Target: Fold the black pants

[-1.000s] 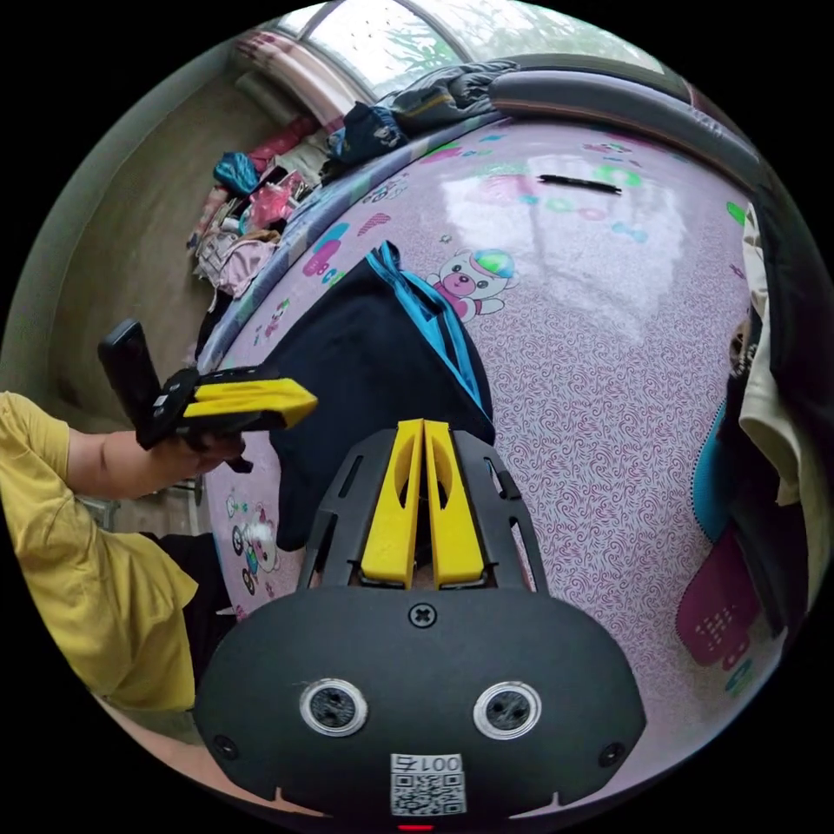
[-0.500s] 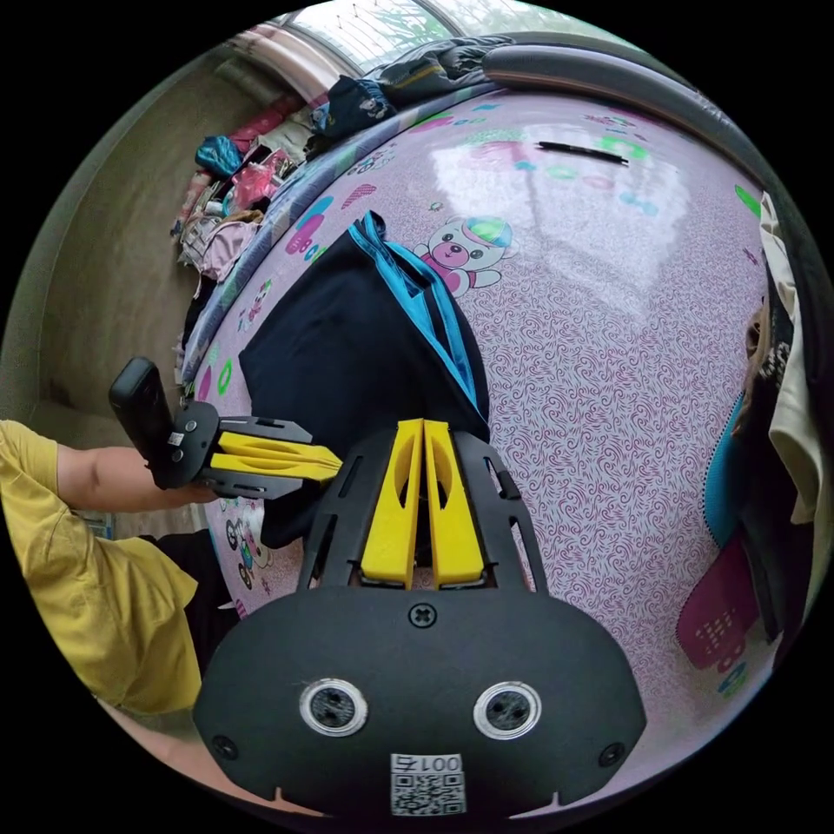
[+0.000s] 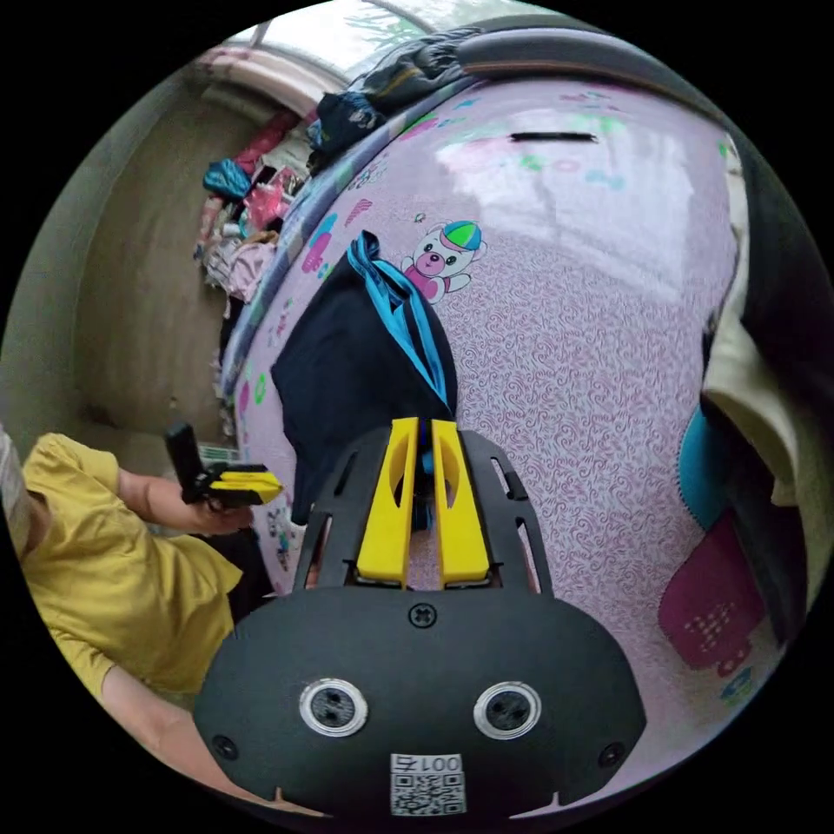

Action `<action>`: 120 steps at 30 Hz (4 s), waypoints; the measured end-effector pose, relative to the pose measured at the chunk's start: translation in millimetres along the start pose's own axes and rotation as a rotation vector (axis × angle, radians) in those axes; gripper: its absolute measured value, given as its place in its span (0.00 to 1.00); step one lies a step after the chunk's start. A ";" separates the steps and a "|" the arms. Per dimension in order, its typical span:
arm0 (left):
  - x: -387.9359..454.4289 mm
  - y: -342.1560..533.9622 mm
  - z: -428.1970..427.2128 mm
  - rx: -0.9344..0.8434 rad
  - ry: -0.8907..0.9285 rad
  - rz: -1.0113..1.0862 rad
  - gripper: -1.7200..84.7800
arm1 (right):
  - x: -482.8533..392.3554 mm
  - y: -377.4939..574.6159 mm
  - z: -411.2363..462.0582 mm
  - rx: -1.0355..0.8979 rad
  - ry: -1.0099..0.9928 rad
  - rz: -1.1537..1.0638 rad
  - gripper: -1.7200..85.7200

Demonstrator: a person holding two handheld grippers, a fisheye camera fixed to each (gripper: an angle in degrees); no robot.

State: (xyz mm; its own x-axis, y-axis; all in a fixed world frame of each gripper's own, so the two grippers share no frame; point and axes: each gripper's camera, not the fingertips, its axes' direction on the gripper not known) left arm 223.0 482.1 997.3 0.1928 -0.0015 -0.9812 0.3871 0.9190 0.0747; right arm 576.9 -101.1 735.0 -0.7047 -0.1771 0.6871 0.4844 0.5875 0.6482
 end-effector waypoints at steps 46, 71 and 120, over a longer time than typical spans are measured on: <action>-116.2 135.7 -151.7 0.310 0.577 -0.669 0.19 | -18.1 76.3 -153.5 0.450 -0.578 0.623 0.11; -111.5 170.7 -158.9 0.581 0.581 -0.683 0.13 | 42.2 123.5 -199.2 0.549 -0.693 0.815 0.11; -38.9 117.7 -151.4 -0.049 0.306 -0.577 0.09 | -67.4 340.5 -101.5 0.649 -0.482 0.919 0.13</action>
State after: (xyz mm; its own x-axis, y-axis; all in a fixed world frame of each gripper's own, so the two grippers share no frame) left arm 124.6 650.0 1017.3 -0.3019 -0.3937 -0.8683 0.3086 0.8214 -0.4797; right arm 841.9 30.8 942.8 -0.4230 0.7407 0.5219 0.6515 0.6489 -0.3930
